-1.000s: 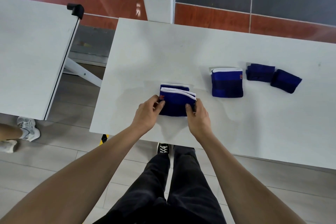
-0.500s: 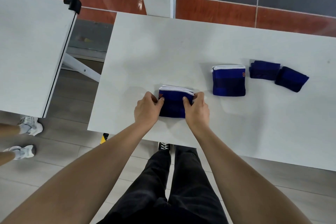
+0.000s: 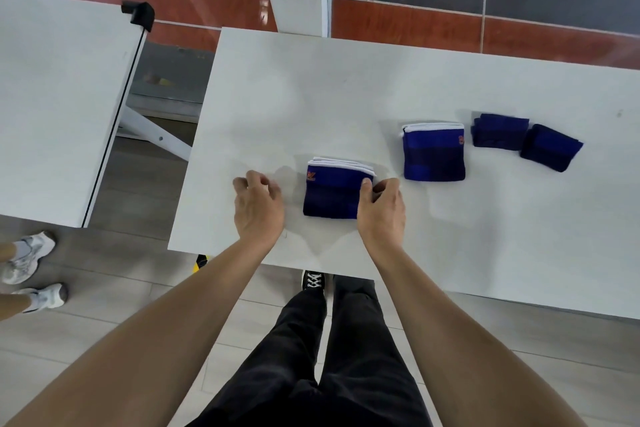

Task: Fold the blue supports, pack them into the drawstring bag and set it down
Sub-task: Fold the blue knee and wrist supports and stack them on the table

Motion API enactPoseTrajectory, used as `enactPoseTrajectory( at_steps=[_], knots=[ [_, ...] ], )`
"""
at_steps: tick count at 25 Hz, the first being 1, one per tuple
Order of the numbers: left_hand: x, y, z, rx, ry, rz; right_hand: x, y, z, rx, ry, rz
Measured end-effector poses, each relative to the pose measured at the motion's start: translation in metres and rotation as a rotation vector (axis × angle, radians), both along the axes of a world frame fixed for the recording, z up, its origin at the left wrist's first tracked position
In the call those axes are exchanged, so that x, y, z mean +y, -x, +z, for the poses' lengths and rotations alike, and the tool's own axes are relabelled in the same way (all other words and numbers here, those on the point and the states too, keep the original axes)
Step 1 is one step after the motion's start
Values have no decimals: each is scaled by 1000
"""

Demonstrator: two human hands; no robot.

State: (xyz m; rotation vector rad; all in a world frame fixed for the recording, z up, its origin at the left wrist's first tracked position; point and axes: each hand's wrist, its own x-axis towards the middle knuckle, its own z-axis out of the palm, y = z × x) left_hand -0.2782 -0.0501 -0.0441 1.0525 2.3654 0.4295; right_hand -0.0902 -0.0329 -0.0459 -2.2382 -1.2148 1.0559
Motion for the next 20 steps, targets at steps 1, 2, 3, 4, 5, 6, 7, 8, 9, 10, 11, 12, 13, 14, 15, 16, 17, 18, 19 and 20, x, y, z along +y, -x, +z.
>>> enactPoseTrajectory(
  at_steps=[1,2,3,4,5,6,7,8,9,10,11,12,13,14,15,16,17,18,19,20],
  knots=[
    [-4,2,3,34,-42,0,-4,1,0,6,-17,-17],
    [-8,1,5,52,-82,-28,-9,2,0,5,-33,-25],
    [-10,-1,6,38,-113,-83,-13,3,0,0,-40,-24],
    [-11,-5,6,-10,-128,-155,-17,5,1,-3,-36,-15],
    [-12,-11,3,-83,-110,-227,-19,7,2,-1,-24,-4],
    [-11,-17,2,-165,-65,-273,-19,8,2,8,-7,3],
    [-9,-24,1,-239,-17,-278,-17,9,4,20,16,6],
    [-6,-28,2,-298,12,-244,-16,11,6,36,43,3],
    [-3,-32,3,-346,24,-186,-14,12,8,62,69,-11],
    [-2,-35,5,-391,30,-121,-14,12,10,100,91,-38],
    [-1,-37,7,-431,33,-61,-14,11,11,148,106,-72],
    [-2,-38,9,-470,35,-12,-14,10,11,198,120,-109],
    [-3,-37,9,-506,31,21,-14,9,12,244,137,-145],
    [-4,-36,9,-537,20,40,-15,7,12,284,149,-175],
    [-6,-35,8,-559,7,44,-16,6,12,321,148,-205],
    [-8,-35,8,-571,-6,40,-17,3,13,353,137,-230],
    [-9,-35,8,-575,-25,34,-18,1,14,390,121,-256],
    [-9,-35,11,-572,-52,28,-19,-1,17,426,104,-276],
    [-8,-35,14,-563,-86,21,-21,-3,21,459,88,-293],
    [-6,-36,19,-557,-116,15,-24,-5,25,492,69,-311]
  ],
)
